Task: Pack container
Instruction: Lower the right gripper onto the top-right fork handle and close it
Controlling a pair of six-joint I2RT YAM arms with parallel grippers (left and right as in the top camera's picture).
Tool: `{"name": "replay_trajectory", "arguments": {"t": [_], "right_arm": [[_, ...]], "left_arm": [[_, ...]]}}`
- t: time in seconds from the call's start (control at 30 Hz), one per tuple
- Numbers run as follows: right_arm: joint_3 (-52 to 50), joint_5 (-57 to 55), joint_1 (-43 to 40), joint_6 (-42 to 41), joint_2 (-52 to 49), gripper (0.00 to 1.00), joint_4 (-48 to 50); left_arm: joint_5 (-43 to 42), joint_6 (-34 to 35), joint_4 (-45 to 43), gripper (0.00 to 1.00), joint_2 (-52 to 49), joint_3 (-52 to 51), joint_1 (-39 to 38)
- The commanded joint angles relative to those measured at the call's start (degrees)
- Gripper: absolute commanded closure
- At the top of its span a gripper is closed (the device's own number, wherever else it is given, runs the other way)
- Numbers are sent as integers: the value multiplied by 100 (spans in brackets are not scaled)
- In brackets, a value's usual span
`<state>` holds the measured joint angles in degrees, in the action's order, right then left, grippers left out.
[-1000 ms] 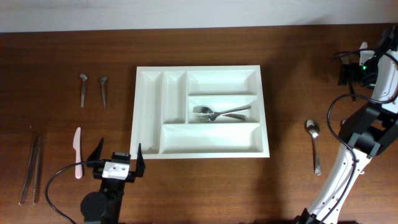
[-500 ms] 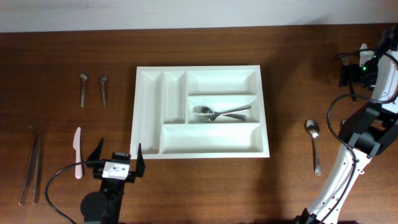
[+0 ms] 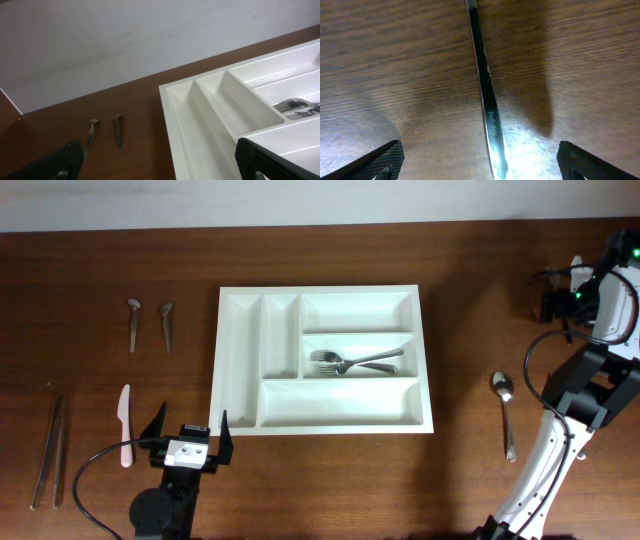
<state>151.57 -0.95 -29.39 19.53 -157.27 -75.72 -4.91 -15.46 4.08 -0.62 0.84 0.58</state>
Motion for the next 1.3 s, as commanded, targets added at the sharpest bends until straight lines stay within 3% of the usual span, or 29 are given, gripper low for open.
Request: {"name": "replay_trajectory", "arguments": {"t": [0.0,0.4,0.57,0.67,0.73,0.83,0.87,1.27], "right_arm": [[-28,74,-39,-48,-72,1,74],[-28,76,-136,-48,-72,1,310],[-28,166,-221,-48,-72,27,376],[-28,184,-229,-20,-72,23,385],[-28,184,-216,20,-72,27,385],[-28,184,-205,20,-72,49,404],[-28,184,-203,17,-72,52,402],[-28,297,-131,278,-74,51,400]], "left_arm": [[20,-48,17,1,33,-35,33],[20,-46,17,1,33,-35,33],[20,-48,17,1,33,-35,33],[20,-46,17,1,33,-35,33],[20,-46,17,1,33,-35,33],[20,-46,17,1,33,-35,33],[20,-46,17,1,33,-35,33],[20,-46,17,1,33,-35,33]]}}
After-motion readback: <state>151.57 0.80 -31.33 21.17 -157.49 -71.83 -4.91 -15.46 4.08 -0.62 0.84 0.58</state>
